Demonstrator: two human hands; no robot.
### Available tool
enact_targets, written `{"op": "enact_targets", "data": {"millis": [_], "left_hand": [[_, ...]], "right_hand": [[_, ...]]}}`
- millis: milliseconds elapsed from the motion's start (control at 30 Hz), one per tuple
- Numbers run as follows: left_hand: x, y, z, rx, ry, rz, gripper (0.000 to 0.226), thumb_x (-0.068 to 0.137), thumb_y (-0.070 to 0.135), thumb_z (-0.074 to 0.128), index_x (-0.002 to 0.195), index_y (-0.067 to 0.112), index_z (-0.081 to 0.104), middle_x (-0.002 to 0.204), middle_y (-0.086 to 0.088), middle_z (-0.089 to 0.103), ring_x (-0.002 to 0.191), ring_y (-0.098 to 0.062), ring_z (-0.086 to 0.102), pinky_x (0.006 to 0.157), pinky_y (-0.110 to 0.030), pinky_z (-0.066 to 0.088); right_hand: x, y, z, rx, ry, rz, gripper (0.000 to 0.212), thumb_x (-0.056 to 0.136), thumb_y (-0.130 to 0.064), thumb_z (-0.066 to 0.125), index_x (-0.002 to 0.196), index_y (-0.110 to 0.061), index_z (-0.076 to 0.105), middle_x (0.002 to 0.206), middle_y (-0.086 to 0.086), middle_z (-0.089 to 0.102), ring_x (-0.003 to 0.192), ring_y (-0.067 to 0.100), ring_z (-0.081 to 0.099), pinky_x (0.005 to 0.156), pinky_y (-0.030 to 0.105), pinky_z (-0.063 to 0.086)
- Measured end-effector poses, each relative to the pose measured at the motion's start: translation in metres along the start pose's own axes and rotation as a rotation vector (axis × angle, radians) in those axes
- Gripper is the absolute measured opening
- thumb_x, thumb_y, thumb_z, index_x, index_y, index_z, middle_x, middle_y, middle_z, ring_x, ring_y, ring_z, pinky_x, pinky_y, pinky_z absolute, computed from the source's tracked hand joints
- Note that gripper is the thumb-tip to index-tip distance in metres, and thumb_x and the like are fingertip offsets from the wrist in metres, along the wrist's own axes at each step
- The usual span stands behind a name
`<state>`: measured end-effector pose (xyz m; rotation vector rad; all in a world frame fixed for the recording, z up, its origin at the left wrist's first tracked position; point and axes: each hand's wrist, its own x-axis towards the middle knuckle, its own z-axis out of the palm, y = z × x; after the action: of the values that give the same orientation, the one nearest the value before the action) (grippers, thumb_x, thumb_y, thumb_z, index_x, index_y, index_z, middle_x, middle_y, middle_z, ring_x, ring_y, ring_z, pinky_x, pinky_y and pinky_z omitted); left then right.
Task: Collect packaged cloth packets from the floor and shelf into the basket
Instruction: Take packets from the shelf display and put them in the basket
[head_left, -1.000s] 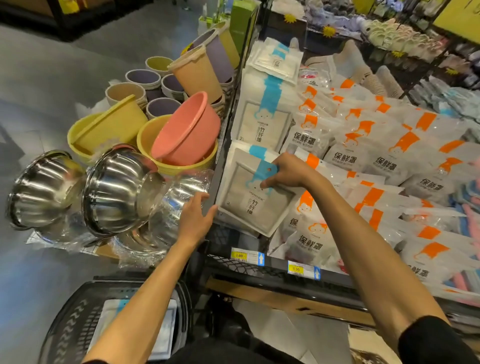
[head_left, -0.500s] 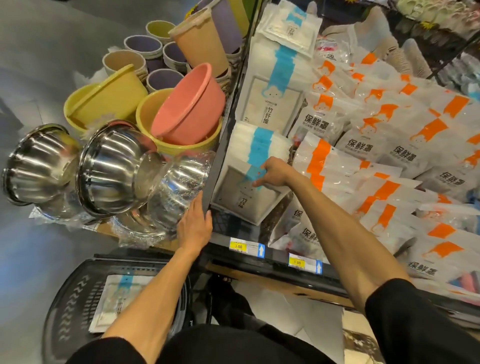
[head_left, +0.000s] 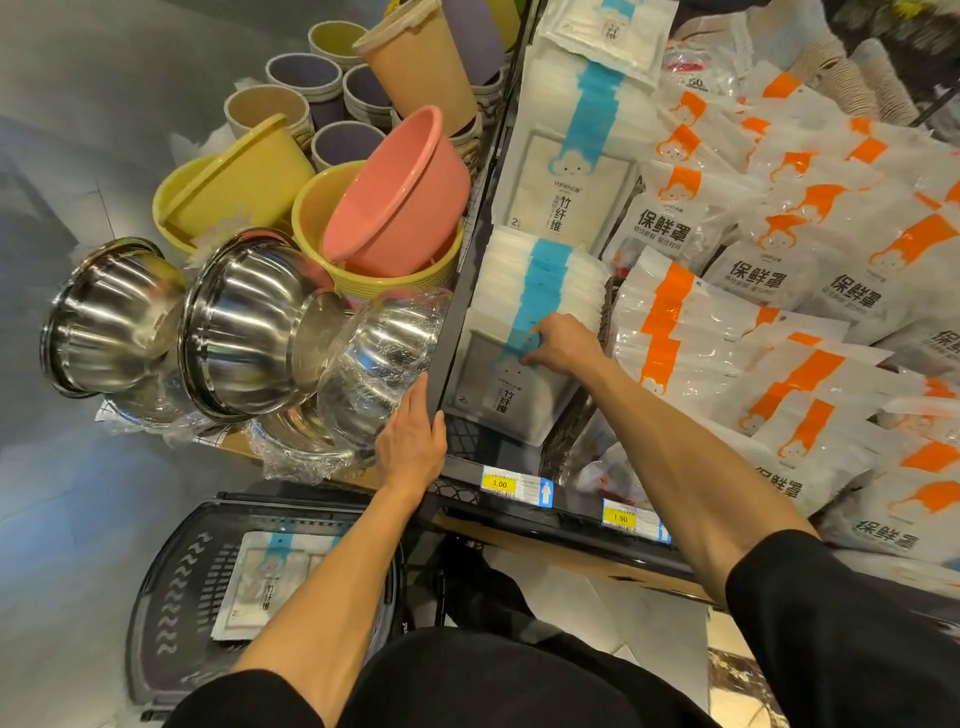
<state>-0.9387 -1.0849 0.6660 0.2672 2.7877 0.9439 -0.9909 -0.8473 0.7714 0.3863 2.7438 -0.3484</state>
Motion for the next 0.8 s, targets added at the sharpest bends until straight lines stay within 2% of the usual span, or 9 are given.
{"op": "enact_targets", "data": {"millis": [133, 500, 667, 733, 800], "left_hand": [[-0.0002, -0.0011, -0.0011, -0.003, 0.003, 0.002, 0.061, 0.104, 0.032, 0.045, 0.159, 0.02, 0.022, 0.161, 0.0, 0.035, 0.135, -0.028, 0.05, 0.099, -0.045, 0.048], [-0.0015, -0.0008, -0.0039, -0.012, -0.007, -0.007, 0.061, 0.104, 0.035, 0.045, 0.16, 0.024, 0.021, 0.161, 0.002, 0.036, 0.134, -0.026, 0.052, 0.097, -0.045, 0.051], [-0.0006, -0.0021, -0.0042, -0.02, -0.014, -0.007, 0.062, 0.104, 0.035, 0.046, 0.16, 0.024, 0.021, 0.16, 0.001, 0.037, 0.133, -0.027, 0.053, 0.098, -0.045, 0.05], [-0.0007, -0.002, -0.0044, -0.023, -0.015, -0.008, 0.061, 0.105, 0.035, 0.045, 0.16, 0.024, 0.021, 0.16, 0.002, 0.037, 0.133, -0.027, 0.053, 0.097, -0.045, 0.05], [-0.0012, -0.002, -0.0051, -0.028, -0.024, -0.009, 0.062, 0.105, 0.036, 0.045, 0.16, 0.024, 0.02, 0.161, 0.002, 0.035, 0.134, -0.027, 0.051, 0.099, -0.046, 0.05]], "right_hand": [[0.0034, 0.0025, 0.0015, -0.007, 0.029, 0.015, 0.036, 0.08, -0.037, 0.08, 0.091, -0.005, 0.071, 0.091, 0.012, 0.069, 0.084, 0.029, 0.064, 0.064, 0.033, 0.049], [0.01, -0.0018, 0.0046, 0.0, 0.069, 0.021, 0.031, 0.08, -0.034, 0.08, 0.102, -0.013, 0.074, 0.101, 0.008, 0.071, 0.091, 0.026, 0.065, 0.077, 0.041, 0.057], [0.0072, 0.0001, 0.0088, 0.012, 0.093, 0.02, 0.03, 0.081, -0.032, 0.08, 0.102, -0.012, 0.073, 0.101, 0.008, 0.071, 0.092, 0.028, 0.065, 0.066, 0.032, 0.045], [0.0053, 0.0006, 0.0104, 0.023, 0.105, 0.004, 0.028, 0.082, -0.032, 0.079, 0.1, -0.012, 0.07, 0.102, 0.009, 0.07, 0.093, 0.028, 0.065, 0.066, 0.031, 0.044], [0.0017, -0.0001, 0.0096, 0.02, 0.117, -0.015, 0.031, 0.085, -0.031, 0.077, 0.107, -0.011, 0.068, 0.105, 0.01, 0.069, 0.097, 0.029, 0.064, 0.068, 0.033, 0.045]]}}
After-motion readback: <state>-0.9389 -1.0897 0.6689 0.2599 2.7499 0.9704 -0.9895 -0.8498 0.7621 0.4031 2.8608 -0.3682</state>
